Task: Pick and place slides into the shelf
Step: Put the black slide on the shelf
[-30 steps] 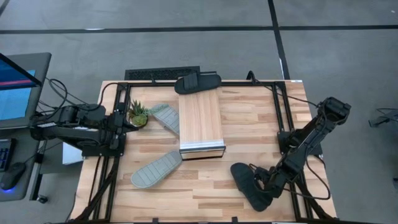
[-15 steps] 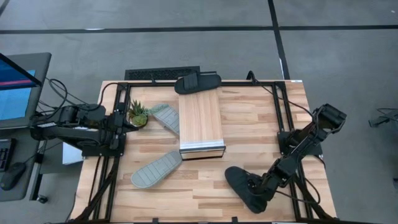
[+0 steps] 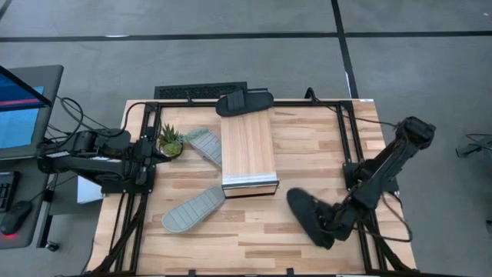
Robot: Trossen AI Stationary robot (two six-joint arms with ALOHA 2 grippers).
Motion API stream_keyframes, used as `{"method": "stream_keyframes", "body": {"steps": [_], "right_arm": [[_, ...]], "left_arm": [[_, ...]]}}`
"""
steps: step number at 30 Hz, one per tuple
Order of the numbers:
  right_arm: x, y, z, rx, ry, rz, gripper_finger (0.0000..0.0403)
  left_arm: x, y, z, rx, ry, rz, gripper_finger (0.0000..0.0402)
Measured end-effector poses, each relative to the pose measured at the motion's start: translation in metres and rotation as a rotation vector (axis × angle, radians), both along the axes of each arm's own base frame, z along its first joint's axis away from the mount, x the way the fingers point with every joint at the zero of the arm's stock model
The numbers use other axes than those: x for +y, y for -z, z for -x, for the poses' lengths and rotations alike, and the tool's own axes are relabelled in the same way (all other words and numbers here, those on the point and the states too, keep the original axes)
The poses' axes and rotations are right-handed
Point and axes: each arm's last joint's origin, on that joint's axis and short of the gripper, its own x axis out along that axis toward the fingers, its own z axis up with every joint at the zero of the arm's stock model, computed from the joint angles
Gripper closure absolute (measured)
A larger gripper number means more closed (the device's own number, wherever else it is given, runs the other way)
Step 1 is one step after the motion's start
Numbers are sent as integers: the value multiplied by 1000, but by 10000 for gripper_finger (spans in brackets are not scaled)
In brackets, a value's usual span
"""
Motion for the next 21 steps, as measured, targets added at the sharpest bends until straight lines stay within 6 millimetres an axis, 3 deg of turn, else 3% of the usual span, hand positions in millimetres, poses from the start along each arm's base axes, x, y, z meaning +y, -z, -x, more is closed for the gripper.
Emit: {"method": "stream_keyframes", "body": {"steps": [5,10,21], "right_arm": [[-31,-38,22,84,85,245,355],[-65,-69,29,113,139,478,355],[-128,-108,0,76,37,752,356]], "left_arm": [[0,0,0,0,0,0,401],[0,0,0,0,0,0,401],[0,0,0,0,0,0,401]]}}
